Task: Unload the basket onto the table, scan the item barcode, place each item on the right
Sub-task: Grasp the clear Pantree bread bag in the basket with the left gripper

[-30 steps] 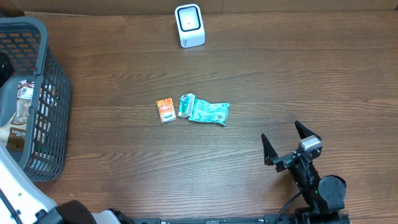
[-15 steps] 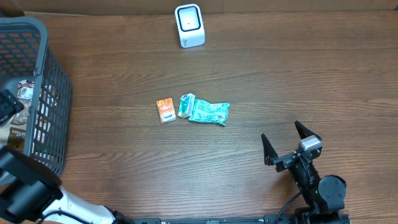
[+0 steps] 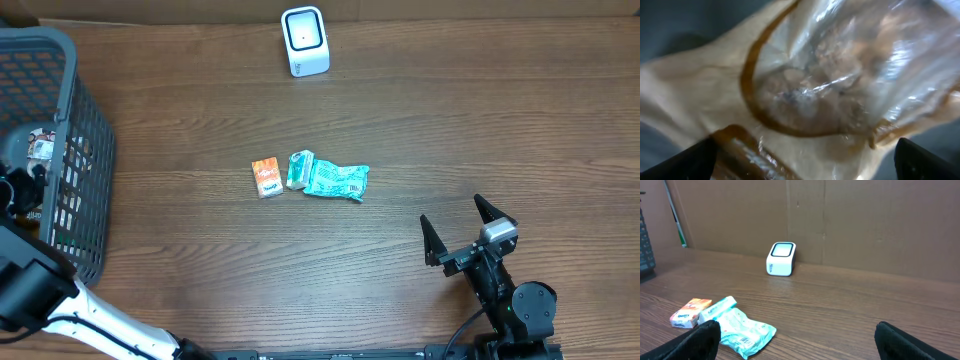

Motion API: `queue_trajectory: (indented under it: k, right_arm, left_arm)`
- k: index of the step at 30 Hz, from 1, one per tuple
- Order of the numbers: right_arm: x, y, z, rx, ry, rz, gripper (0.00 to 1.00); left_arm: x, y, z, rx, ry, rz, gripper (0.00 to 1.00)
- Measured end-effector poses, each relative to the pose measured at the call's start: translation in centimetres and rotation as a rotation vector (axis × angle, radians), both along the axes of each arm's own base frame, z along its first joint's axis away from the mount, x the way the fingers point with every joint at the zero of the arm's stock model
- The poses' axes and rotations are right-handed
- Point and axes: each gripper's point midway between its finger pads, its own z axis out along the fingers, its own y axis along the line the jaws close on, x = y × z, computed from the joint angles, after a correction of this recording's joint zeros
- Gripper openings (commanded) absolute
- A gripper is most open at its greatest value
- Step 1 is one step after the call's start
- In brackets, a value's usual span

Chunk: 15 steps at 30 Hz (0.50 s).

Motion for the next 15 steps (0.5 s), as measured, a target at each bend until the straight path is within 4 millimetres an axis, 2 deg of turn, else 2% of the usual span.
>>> queue_trajectory:
  k: [2,4,6,10,15]
  right_arm:
    - [0.00,0.00,0.00,0.000,0.000,0.000,1.00]
    - [0.00,-0.01,-0.01,0.000,0.000,0.000,1.00]
    - [0.00,-0.01,-0.01,0.000,0.001,0.000,1.00]
    - [0.00,0.01,-0.01,0.000,0.000,0.000,1.00]
    - [0.00,0.00,-0.01,0.000,0.001,0.000,1.00]
  left_arm:
    - [-0.09,-0.10,-0.89,-0.012,0.016,-0.004,0.91]
    - [-0.06,-0.11,-0.89,-0.010,0.019,-0.006,0.88]
    - [-0.08,-0.04,-0.99,-0.007,0.025,-0.005,0.69]
    - [0.05,0.11,-1.25,-0.007,0.027,-0.020,0.25]
    - [0.39,0.01,-1.29,-0.017,0.011,-0.024,0.04]
